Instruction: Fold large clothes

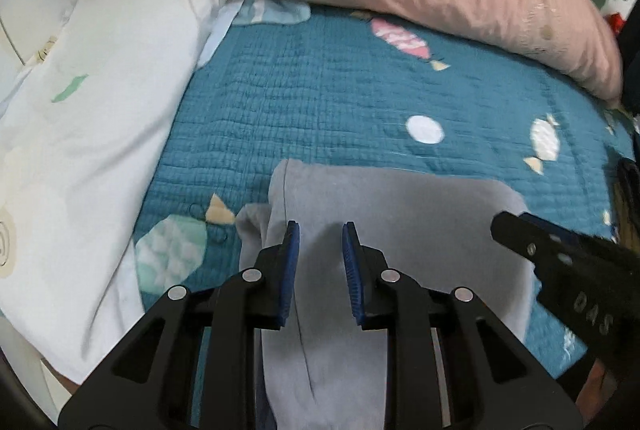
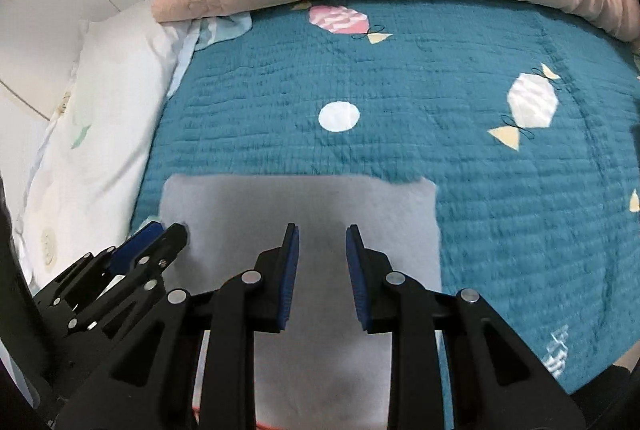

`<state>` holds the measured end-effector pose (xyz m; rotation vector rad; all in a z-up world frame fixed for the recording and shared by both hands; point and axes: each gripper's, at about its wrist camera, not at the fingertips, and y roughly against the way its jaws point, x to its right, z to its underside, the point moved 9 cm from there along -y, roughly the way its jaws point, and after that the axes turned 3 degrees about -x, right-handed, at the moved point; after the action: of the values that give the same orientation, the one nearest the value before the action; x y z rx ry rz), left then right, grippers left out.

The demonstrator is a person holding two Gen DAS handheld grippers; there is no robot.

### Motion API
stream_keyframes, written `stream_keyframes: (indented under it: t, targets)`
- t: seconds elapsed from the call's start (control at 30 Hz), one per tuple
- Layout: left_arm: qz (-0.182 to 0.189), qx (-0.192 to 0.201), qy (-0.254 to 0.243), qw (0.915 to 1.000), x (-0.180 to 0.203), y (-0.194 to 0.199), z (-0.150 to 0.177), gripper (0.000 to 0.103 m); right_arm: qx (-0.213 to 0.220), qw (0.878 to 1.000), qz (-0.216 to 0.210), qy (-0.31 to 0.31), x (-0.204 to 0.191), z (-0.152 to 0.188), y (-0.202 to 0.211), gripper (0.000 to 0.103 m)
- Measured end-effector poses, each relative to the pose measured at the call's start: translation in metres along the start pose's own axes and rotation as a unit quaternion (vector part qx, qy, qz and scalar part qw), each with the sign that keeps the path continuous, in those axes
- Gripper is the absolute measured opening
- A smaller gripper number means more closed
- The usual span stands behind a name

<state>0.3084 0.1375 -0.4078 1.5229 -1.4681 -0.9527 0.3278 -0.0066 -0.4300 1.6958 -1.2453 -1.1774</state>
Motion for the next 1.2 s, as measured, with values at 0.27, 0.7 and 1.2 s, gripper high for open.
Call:
stream_keyframes:
  t: [0.27, 0.7, 1.2]
  targets:
    - [-0.043, -0.023, -0.033, 0.9983, -0.004, -0.048, 0.018, 0.023, -0.049, 0.999, 0.008, 0.009, 0.006, 0.003, -0.044, 0.02]
    - [0.041, -0.092, 0.089, 0.991, -0.034, -0.033, 0.04, 0.023, -0.106, 0.994, 0.029, -0.001, 0.028, 0.044, -0.027, 0.02]
    - [0.054, -0.118, 0.019, 0.9913, 0.003, 0.018, 0.136, 0.024, -0.152, 0.987, 0.012, 0.041, -0.001, 0.146, 0.002, 0.02]
